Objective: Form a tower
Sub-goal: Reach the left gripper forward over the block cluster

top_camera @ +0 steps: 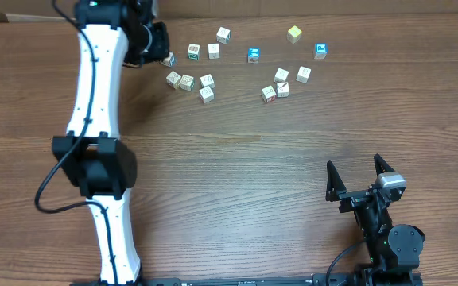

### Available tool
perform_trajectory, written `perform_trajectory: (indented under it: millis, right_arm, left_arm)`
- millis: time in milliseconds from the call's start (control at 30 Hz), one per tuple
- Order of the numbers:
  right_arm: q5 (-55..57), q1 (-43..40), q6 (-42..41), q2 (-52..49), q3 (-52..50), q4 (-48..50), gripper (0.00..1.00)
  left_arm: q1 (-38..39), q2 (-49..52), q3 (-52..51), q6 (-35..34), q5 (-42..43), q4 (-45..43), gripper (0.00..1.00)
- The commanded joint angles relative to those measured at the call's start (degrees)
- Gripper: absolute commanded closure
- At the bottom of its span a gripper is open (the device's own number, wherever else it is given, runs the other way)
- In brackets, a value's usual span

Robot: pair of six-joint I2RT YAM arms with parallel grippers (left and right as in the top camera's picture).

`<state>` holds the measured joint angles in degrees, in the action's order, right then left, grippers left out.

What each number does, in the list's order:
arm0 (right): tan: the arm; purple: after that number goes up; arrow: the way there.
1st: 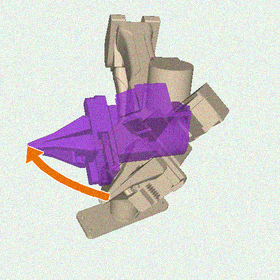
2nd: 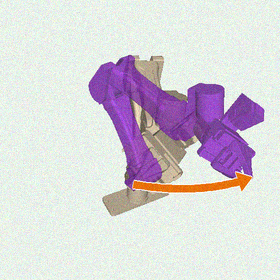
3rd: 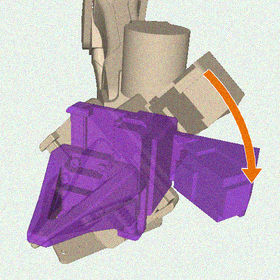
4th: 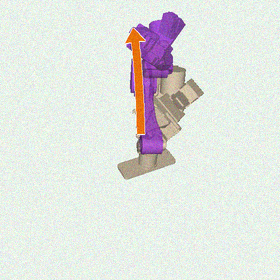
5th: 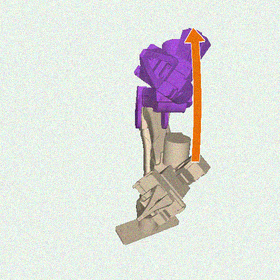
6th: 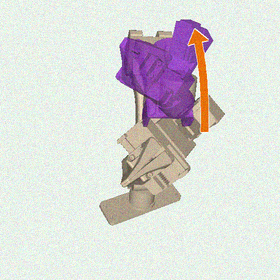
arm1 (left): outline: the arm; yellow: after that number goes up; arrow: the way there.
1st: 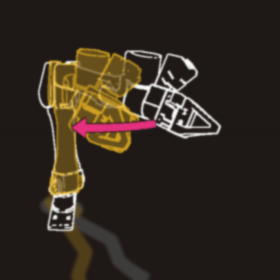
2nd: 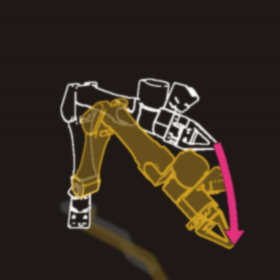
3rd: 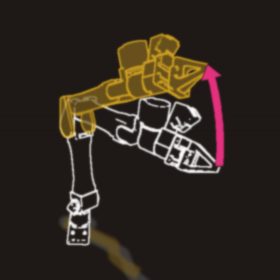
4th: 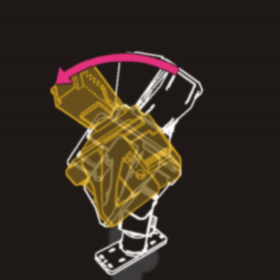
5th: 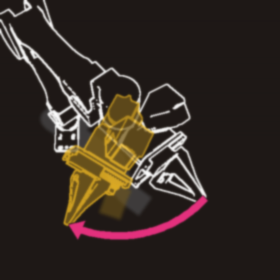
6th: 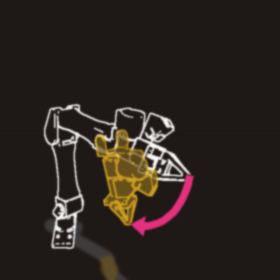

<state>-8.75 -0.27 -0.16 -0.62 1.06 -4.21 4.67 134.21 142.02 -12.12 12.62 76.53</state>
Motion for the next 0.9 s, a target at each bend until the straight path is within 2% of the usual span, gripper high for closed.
perform_trajectory:
  millis: [0,33,133,200,467,700,867]
  right_arm:
    - [0.1,0.3,0.2,0.5,-0.6,0.2,0.0]
    - [0.1,0.3,0.2,0.5,-0.6,0.2,0.0]
    - [0.1,0.3,0.2,0.5,-0.6,0.2,0.0]
    - [0.1,0.3,0.2,0.5,-0.6,0.2,0.0]
    - [0.1,0.3,0.2,0.5,-0.6,0.2,0.0]
    - [0.1,0.3,0.2,0.5,-0.6,0.2,0.0]
    - [0.1,0.3,0.2,0.5,-0.6,0.2,0.0]
  left_arm:
    - [3.0,2.6,1.3,-2.3,-5.2,-0.9,0.74]
    - [4.2,3.5,1.3,-2.3,-6.7,-1.6,0.64]
    - [6.6,6.0,1.3,-2.4,-10.2,-2.3,0.62]
    - [8.2,8.0,1.3,-3.5,-11.3,-2.4,0.54]
    - [12.8,13.6,1.3,-3.8,-11.4,-5.2,0.51]
    - [14.1,15.4,1.3,-8.5,-17.9,-6.7,0.42]
    - [14.1,15.4,1.2,-9.3,-18.8,-7.4,0.41]
